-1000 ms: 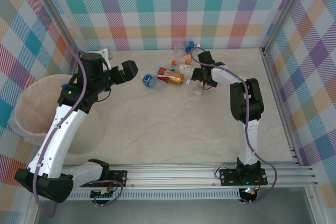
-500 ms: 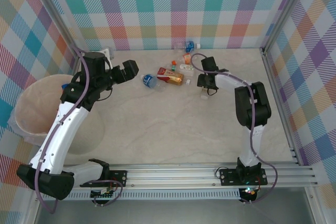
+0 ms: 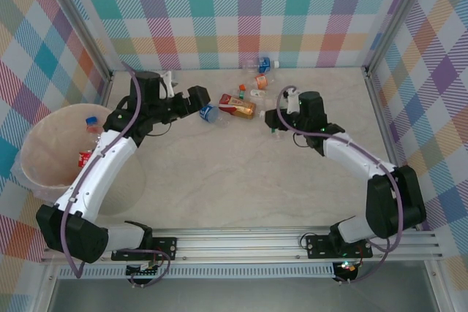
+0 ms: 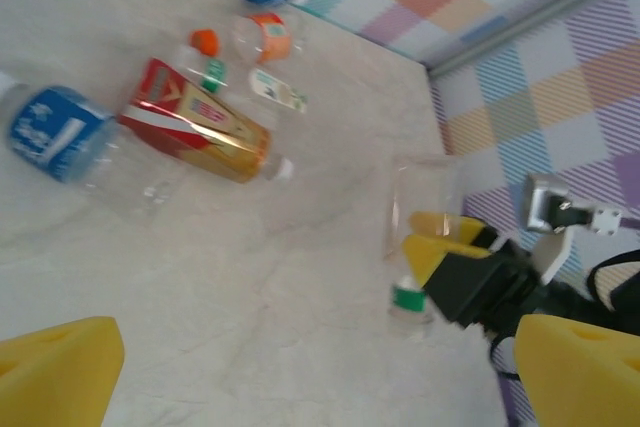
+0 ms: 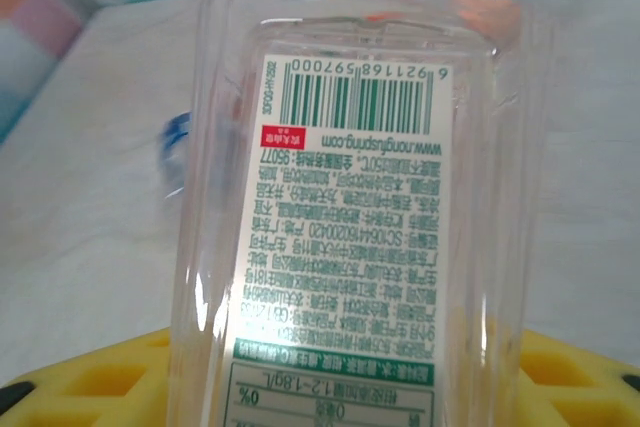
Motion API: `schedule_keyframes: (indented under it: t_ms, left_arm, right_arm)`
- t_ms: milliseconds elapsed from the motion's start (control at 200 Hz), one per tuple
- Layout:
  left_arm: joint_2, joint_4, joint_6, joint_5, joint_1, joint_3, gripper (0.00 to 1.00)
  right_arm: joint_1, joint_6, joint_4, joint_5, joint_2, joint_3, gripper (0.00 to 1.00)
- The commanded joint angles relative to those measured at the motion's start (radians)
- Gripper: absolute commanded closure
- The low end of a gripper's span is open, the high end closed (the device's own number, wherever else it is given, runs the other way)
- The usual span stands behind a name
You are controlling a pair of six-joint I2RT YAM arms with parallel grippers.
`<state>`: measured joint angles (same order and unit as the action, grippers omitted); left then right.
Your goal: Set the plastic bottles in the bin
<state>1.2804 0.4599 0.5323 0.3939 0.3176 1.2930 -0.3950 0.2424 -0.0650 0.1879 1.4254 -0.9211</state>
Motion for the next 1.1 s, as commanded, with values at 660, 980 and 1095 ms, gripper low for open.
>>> schedule_keyframes:
  t_ms: [660,980,1095]
  left_arm:
    - [0.166,-0.05,0.027,0.038,0.195,0.067,0.02]
    - [0.19,-0.036,0.039,0.041,0.199,0.089,0.32]
    - [0.187,-0.04,0.032,0.065,0.199,0.097,0.39]
  right_arm:
    - [-0.268,-0.109,-0.238,0.3,0.048,-0.098,0.51]
    - [-0.281,-0.113,-0.247,0.316,0.042,-0.111,0.48]
    - [-0.281,-0.115,-0.228,0.312,0.027,-0.101,0.35]
